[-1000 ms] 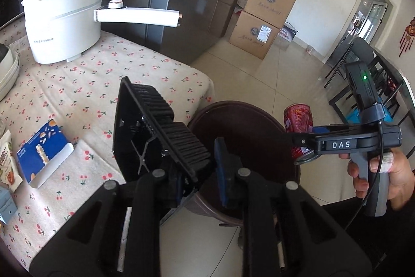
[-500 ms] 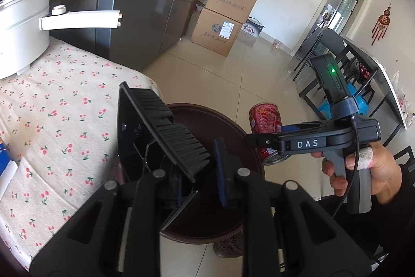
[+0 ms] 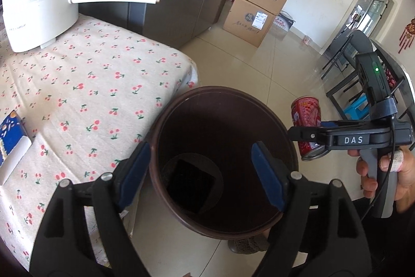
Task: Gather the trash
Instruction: 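Carry the can and tray over the brown bin and open both tools, then grasp the milk carton with the left tool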
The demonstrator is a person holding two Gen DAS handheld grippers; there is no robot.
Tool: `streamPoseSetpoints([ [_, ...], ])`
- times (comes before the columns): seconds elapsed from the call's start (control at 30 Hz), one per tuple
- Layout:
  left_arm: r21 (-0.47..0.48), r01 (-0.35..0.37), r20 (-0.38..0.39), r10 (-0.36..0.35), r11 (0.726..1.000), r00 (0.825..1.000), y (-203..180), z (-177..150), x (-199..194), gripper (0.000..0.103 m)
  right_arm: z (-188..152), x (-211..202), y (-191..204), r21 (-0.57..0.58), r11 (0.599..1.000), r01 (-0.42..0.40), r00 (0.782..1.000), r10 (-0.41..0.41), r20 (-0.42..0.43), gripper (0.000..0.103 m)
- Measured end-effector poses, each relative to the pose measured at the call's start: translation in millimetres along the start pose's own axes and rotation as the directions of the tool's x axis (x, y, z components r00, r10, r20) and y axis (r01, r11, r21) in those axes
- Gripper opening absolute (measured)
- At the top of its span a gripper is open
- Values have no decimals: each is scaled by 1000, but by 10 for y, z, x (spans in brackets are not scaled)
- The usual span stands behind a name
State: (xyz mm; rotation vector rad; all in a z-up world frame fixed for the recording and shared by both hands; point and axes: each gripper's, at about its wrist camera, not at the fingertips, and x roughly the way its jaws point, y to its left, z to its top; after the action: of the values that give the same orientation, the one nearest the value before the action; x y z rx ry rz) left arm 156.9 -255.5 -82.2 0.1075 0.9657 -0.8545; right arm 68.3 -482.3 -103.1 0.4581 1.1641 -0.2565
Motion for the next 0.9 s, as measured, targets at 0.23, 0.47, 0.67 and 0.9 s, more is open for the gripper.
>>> streamPoseSetpoints([
  [0.23, -11, -114, -31, 114, 993, 993, 116, -124, -114, 94, 6, 12, 148, -25, 1000, -4, 1000, 3, -8, 71],
  [0.47, -14, -194, -43, 193, 981, 980, 242, -208, -322, 99, 55, -49, 346, -43, 999, -19, 1000, 20, 10, 86],
  [0.67, -42, -247, -46, 245, 968, 968, 442, -257, -557, 100, 47, -48, 591, -79, 996, -31, 1000, 30, -8, 86],
  [0.9, -138, -303, -49, 299, 943, 953, 841, -346, -937, 100, 85, -105, 969, -137, 990, -38, 999, 38, 2, 88],
])
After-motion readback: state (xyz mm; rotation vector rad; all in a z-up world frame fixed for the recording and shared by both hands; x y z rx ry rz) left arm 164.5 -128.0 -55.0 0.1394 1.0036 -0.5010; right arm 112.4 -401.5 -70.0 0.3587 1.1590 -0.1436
